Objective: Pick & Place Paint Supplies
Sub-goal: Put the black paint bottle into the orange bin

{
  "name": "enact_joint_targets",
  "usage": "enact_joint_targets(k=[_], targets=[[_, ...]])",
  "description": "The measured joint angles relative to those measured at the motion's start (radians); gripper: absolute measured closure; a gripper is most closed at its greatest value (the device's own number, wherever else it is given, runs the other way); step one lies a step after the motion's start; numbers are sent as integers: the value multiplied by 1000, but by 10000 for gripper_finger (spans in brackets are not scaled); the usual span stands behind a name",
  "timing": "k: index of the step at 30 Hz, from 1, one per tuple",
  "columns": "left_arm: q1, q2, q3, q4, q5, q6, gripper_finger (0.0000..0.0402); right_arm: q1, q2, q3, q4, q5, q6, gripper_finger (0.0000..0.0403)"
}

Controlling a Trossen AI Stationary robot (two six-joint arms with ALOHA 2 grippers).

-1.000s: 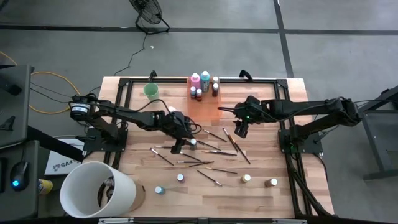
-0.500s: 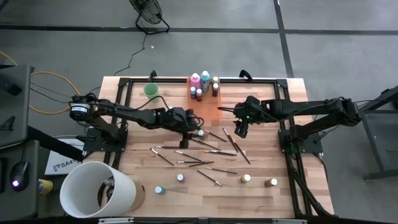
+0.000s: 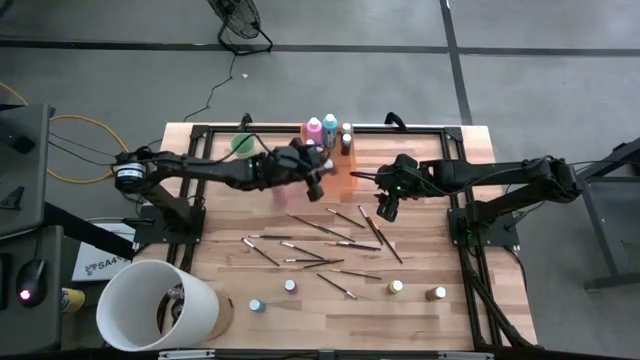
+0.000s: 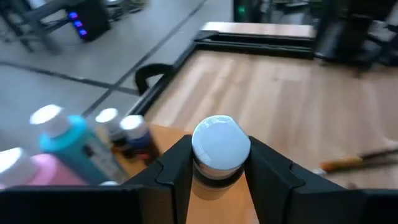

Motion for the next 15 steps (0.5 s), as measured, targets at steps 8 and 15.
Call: enact_joint_targets(k=[8, 15], targets=[[75, 144, 60, 43, -5, -59, 278, 0, 0, 0, 3, 0, -3, 202], [85, 268, 184, -24, -143, -125, 278, 0, 0, 0, 4, 0, -1, 202]])
